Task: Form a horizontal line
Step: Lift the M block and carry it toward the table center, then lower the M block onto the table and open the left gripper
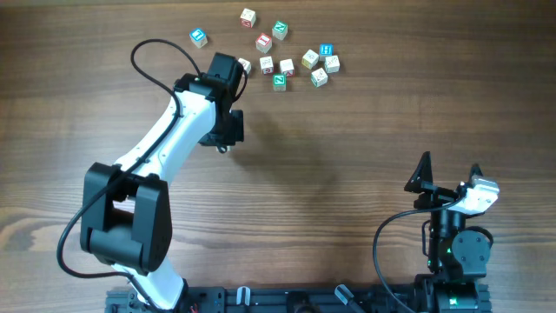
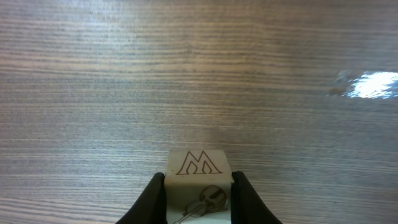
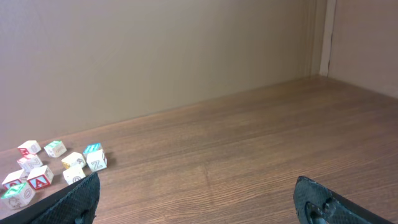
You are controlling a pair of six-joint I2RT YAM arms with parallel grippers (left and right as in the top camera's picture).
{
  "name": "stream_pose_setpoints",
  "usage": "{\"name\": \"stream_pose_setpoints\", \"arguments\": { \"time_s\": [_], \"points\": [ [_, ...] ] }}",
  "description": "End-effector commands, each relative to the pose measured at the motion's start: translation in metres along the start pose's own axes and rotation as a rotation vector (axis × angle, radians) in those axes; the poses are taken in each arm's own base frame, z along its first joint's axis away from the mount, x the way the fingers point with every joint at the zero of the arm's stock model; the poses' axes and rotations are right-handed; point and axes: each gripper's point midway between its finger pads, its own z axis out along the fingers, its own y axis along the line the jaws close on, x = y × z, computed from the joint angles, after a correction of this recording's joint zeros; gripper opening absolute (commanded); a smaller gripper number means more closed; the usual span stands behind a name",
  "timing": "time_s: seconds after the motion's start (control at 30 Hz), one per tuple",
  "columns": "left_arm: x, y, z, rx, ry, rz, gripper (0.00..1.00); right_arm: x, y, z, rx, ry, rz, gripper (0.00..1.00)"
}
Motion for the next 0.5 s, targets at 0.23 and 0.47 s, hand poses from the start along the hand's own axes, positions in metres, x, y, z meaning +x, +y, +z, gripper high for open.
{"name": "stream_pose_setpoints", "arguments": {
  "time_s": [0.23,0.47],
  "points": [
    [0.009,0.006,0.011,-0.025,0.004,-0.001,0.16,-0.001,-0.002,0.0,0.01,-0.007,-0.011,1.0],
    [0.012,0.007,0.015,-0.028,0.01,0.0,0.17,-0.001,-0.002,0.0,0.01,-0.007,-0.011,1.0]
  ]
}}
